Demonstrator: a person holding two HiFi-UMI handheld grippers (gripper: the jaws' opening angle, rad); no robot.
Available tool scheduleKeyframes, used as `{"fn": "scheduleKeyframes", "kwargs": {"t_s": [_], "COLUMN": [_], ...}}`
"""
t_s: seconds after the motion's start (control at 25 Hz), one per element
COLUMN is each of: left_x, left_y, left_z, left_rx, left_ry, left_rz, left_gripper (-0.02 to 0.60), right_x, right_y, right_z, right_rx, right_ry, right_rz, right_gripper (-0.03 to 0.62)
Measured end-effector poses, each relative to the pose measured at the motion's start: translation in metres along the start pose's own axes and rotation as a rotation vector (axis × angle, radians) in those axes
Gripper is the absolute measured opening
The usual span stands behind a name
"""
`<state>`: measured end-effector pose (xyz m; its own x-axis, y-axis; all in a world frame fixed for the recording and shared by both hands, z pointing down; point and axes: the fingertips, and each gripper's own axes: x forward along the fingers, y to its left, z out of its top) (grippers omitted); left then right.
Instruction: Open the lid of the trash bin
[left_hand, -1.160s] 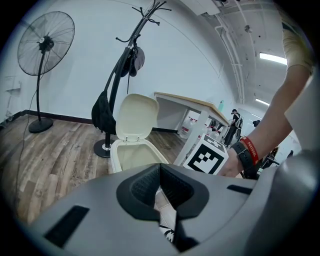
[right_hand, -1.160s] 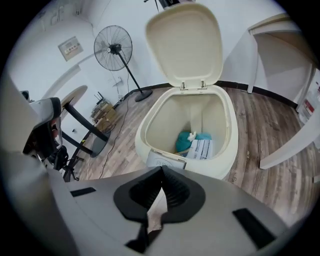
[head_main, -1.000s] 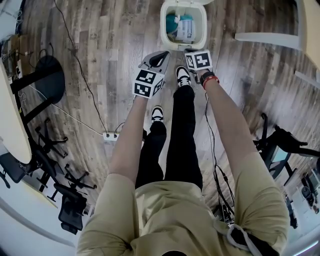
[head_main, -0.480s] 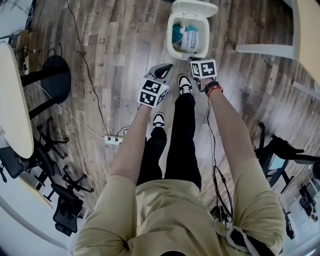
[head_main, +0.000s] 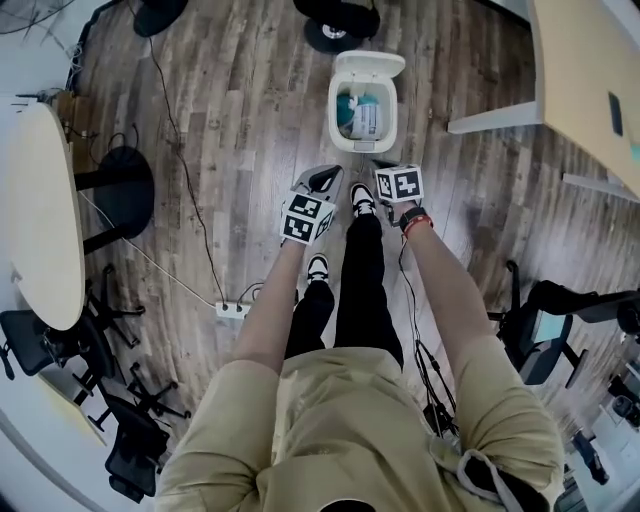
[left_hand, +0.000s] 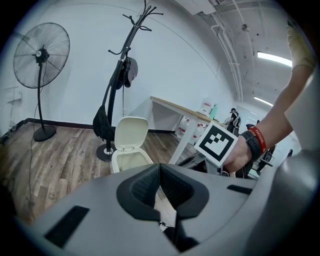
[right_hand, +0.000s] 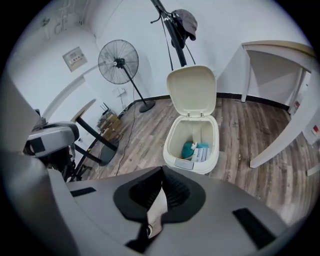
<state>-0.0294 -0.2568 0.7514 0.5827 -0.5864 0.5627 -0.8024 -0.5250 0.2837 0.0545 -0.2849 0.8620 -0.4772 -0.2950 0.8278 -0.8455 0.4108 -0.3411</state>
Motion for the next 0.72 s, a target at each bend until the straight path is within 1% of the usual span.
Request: {"fn": "scheduleKeyframes", "kwargs": {"t_s": [0.24, 0.36, 0.52, 0.72], "left_x": [-0.047, -0.07, -0.101, -0.141], "left_y": [-0.029, -0.038, -0.049, -0.059], "left_z": [0.025, 0.036, 0.047, 0.059], "left_rx": [0.001, -0.004, 0.017, 0.009], "left_ry": [-0.009, -0.015, -0.024, -0.061], "left_rz": [0.0, 0.02, 0.043, 0.065], "left_gripper": [0.023, 0.023, 0.023, 0.023], "right_x": [-0.071, -0.099, -0.137, -0.176], "right_y": [0.022, 0.038, 0.059, 0.083], "right_z": [0.006, 0.011, 0.013, 0.017], "right_rx": [0.033, 0.039, 0.031, 0.023], "right_ry": [-0.05, -0.09, -0.132, -0.187], "right_rz": [-0.046, -0.04, -0.043, -0.039], "right_gripper": [0.012, 0.014, 0.012, 0.012]}}
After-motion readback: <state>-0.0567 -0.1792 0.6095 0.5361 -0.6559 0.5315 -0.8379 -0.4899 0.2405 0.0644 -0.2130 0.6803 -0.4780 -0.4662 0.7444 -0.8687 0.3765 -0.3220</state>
